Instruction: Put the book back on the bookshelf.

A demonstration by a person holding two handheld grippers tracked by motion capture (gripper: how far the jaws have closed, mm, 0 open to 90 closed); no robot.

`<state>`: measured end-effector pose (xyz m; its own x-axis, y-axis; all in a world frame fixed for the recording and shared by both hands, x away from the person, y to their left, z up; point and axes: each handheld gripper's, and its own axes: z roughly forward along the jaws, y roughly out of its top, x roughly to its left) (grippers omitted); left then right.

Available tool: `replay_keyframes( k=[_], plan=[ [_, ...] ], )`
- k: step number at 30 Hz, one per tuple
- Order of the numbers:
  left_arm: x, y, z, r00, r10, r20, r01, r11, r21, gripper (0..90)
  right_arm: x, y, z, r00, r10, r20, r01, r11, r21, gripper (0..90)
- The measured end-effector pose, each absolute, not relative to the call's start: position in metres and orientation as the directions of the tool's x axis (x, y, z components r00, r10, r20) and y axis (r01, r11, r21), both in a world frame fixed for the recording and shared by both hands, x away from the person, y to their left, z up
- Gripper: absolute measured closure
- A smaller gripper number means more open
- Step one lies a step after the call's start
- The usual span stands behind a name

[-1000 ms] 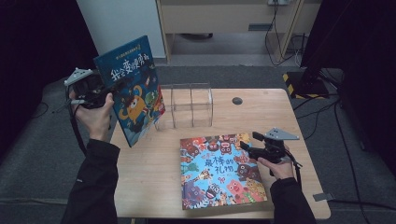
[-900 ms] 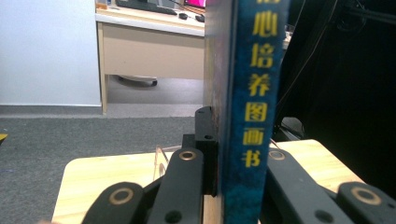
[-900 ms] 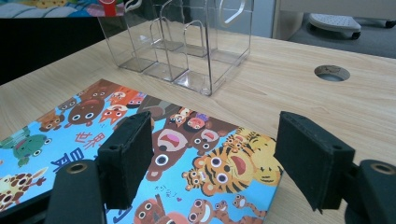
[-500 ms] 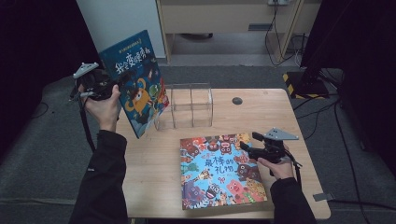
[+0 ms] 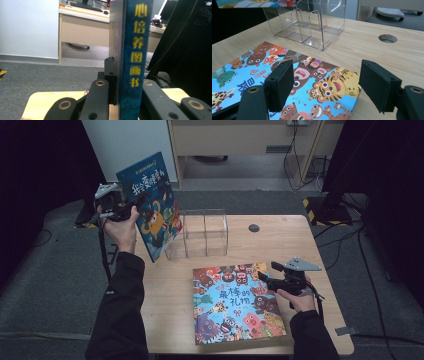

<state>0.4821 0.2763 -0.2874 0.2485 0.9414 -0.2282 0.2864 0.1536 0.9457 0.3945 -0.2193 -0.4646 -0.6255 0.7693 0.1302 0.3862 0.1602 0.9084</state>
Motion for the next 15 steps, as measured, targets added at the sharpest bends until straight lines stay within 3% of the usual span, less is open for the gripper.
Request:
replay_keyframes(
  k=[15],
  plan=[
    [0.505,0.266,-0.307,0.221,0.949,-0.225,0.302,0.153,0.941,82.8,0.394,-0.216,-0.469,-0.625,0.769,0.132,0.396,0.167,0.903,28.2]
  ],
)
